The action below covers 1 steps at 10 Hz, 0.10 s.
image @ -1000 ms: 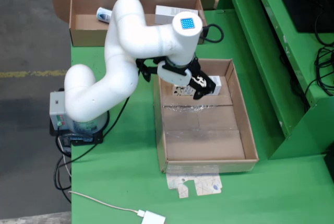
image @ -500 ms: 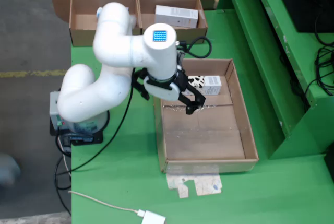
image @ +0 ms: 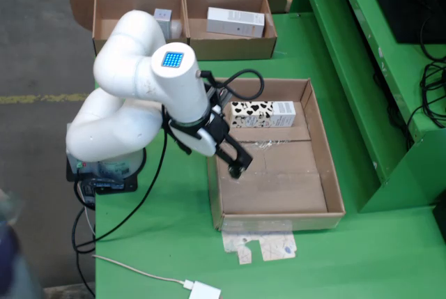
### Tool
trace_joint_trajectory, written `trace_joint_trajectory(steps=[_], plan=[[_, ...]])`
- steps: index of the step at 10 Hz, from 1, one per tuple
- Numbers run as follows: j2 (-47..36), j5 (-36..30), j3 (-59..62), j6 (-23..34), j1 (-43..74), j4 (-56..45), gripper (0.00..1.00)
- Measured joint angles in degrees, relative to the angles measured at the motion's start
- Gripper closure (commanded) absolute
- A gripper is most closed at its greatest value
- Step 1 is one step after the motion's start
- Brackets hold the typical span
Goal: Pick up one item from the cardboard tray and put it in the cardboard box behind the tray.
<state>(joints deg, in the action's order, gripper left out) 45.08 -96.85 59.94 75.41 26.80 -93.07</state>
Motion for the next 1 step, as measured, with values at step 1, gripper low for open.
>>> trace_joint_trajectory(steps=[1], plan=[[0.0,0.0,0.0,0.0,2.46,0.0,0.0]])
